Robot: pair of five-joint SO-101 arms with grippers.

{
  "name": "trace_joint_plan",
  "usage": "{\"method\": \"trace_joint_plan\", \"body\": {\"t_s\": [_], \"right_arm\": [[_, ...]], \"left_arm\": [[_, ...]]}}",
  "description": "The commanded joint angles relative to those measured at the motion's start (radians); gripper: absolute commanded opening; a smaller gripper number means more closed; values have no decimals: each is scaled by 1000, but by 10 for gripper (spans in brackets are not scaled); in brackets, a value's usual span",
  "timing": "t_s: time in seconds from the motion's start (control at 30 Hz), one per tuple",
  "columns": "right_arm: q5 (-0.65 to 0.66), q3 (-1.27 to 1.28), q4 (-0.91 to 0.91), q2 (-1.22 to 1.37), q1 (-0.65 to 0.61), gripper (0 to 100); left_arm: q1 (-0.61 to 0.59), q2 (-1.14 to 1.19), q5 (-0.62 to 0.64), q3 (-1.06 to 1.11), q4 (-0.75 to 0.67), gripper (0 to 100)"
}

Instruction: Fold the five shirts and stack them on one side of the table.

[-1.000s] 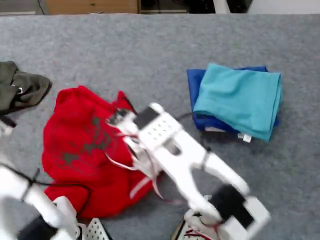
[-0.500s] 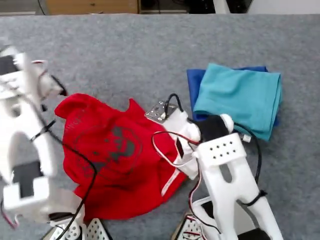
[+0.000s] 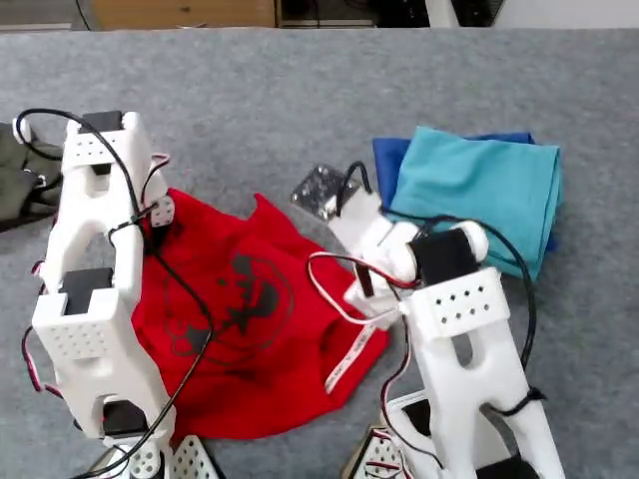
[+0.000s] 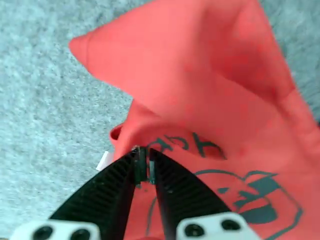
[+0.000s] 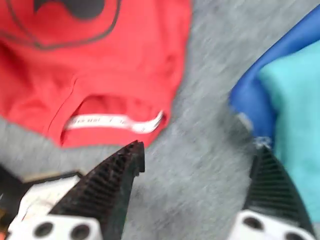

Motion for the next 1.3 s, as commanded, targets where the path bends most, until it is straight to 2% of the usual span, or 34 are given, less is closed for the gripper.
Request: {"method": "trace_joint_plan", "body": {"t_s": [0.0, 0.17, 0.4, 0.53, 0.67, 0.73, 0.87, 0.9, 1.0, 1.13, 1.27], "right_arm": [[-60, -111, -55, 102, 12, 294], [-204, -271, -103, 403, -42, 285], [-354, -650, -152, 846, -157, 285], [-382, -881, -143, 1079, -180, 285], [-408, -1086, -98, 1313, -180, 285], [-416, -1191, -52, 1415, -182, 285], [-417, -1417, 37, 1590, -203, 285], [-427, -1472, 51, 1629, -208, 284], [-459, -1623, 69, 1747, -220, 234], [-471, -1801, 121, 1865, -223, 19], [-483, -1888, 129, 1914, -191, 11]], "left_arm": [[-69, -87, -86, 46, 23, 18], [-152, -219, -183, 172, 17, 18], [-161, -501, -287, 402, 25, 18], [-222, -728, -353, 583, 18, 18], [-299, -860, -353, 628, -40, 18], [-288, -863, -319, 620, -84, 39], [-183, -800, -137, 657, -169, 248], [-149, -771, -100, 657, -186, 270], [-44, -661, -34, 660, -272, 260], [57, -467, -8, 631, -315, 248], [60, -305, -11, 549, -321, 76]]}}
